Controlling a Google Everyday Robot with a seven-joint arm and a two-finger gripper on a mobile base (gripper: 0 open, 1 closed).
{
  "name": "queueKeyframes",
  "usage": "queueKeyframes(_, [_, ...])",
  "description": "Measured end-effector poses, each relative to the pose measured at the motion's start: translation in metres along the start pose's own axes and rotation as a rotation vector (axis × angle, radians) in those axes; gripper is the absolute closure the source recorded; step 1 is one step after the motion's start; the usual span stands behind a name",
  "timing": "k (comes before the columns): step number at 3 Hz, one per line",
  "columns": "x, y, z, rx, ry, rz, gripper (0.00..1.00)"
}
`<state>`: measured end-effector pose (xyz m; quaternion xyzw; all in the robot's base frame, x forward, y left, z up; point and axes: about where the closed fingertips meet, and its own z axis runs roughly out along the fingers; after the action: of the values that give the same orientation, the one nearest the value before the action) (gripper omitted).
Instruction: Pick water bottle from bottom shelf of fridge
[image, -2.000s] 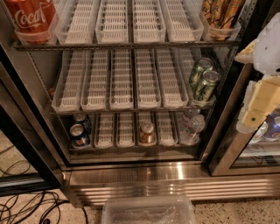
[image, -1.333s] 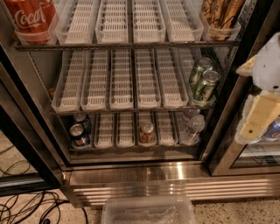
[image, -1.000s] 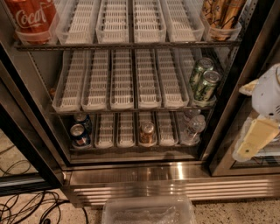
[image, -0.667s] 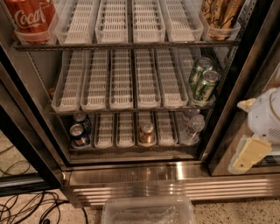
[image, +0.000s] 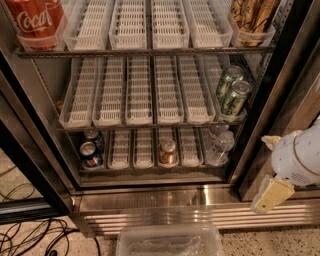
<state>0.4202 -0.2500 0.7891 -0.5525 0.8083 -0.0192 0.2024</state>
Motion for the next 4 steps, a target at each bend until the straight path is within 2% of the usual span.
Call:
queueKeyframes(1, [0.016,0.019,0.037,-0.035,-0.042,0.061,0.00])
queueKeyframes(2, [0.031,0.042,0.076,-0.026,-0.144,0.157,0.00])
queueKeyframes(3, [0.034,0.048,0.102,0.048,-0.277,0.263,0.00])
queueKeyframes(4, [0.032,0.040,0.140,0.136,-0.405,0.365,0.00])
